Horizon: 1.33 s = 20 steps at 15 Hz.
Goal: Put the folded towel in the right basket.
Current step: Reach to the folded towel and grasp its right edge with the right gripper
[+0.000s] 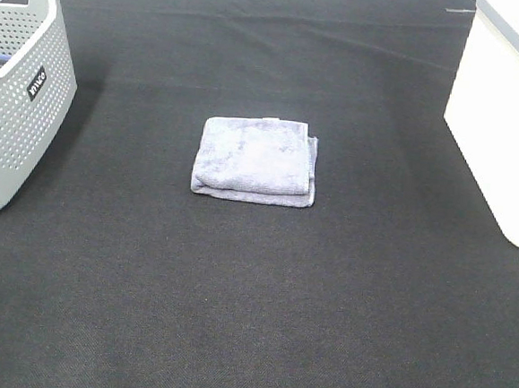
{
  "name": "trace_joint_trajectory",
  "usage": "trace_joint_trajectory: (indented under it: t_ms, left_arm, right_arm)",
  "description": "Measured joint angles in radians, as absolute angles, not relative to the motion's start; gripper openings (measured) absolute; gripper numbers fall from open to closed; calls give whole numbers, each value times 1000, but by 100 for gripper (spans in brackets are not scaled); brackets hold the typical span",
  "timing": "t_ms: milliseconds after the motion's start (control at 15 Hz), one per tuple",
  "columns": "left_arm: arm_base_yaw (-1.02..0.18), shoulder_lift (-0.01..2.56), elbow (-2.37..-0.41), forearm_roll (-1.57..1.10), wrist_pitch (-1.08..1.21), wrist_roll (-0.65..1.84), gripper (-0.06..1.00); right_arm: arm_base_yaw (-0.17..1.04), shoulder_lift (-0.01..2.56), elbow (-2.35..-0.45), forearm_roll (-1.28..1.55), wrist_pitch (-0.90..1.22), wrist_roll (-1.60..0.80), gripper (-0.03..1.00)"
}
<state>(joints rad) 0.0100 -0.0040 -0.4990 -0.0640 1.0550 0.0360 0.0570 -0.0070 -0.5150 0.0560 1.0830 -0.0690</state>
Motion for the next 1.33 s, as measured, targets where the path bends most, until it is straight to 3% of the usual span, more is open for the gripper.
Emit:
trace_joint_trajectory:
  t_ms: [1333]
  left_arm:
    - [10, -4, -499, -64, 1055, 36, 97]
  right_arm:
    - [57, -7, -514, 56, 1078, -69, 61]
